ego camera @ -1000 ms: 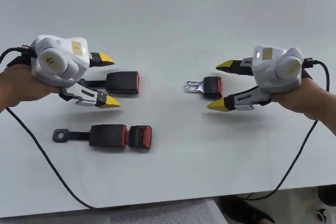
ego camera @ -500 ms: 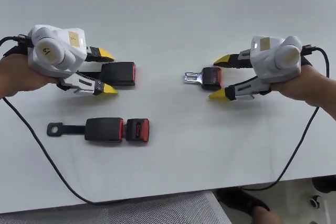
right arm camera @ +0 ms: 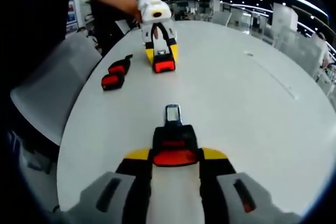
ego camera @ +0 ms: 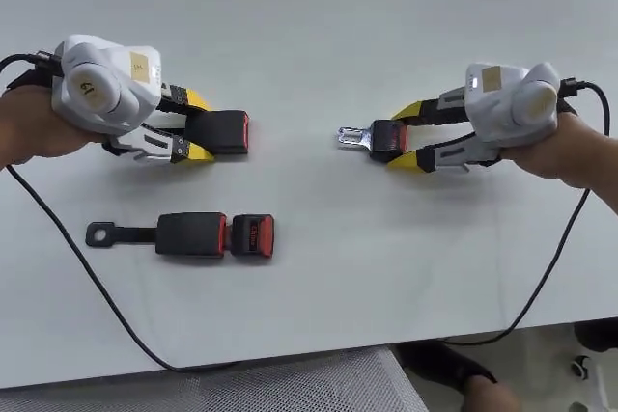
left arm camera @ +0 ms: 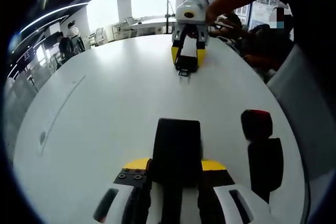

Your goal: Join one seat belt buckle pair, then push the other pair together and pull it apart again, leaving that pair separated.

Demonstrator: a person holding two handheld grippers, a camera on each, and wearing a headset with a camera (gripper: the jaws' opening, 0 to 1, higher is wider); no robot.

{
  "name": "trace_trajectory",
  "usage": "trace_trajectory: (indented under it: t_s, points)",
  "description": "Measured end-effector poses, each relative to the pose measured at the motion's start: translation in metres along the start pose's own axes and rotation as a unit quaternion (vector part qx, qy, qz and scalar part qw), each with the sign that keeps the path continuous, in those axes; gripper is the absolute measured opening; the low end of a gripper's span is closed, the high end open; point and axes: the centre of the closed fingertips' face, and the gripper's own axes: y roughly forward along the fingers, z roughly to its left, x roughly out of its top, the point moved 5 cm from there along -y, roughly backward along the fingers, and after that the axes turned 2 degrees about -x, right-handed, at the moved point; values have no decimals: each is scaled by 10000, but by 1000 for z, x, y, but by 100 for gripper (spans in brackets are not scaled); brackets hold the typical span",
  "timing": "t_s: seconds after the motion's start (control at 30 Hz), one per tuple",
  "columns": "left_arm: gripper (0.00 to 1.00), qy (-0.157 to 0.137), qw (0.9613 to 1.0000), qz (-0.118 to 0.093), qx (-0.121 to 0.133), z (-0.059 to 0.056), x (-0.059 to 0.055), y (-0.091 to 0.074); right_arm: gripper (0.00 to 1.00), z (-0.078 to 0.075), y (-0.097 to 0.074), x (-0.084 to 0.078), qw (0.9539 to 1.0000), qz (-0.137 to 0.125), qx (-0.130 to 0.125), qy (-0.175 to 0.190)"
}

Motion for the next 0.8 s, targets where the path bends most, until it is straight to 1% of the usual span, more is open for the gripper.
trace_trajectory:
  t_s: [0.03,0.07,0.1,0.2,0.27,0.4,0.67,0.8]
  points:
    - [35,1,10000,12,-7,0,0,1,35,0,0,-1,10000,-59,15,12]
    - [35,-1,10000,24,-17,0,-1,0,35,1,0,-1,9999,-58,24,-109]
    - [34,-2,10000,26,-22,0,-1,0,35,1,0,-1,9999,-42,34,-144]
    - [34,-22,10000,26,-66,1,-3,0,34,0,-1,-2,9998,-145,75,-112]
    - [34,18,9999,86,-96,0,-3,1,34,0,-1,-3,9997,-218,82,-90]
    - [34,-22,9999,101,-91,1,-5,2,34,0,-1,-2,9995,-292,100,-53]
    - [34,-68,9998,148,-84,1,-6,3,34,1,3,2,9993,-361,113,-37]
    - [34,-81,9998,174,-82,1,-7,4,34,3,9,8,9991,-400,130,-24]
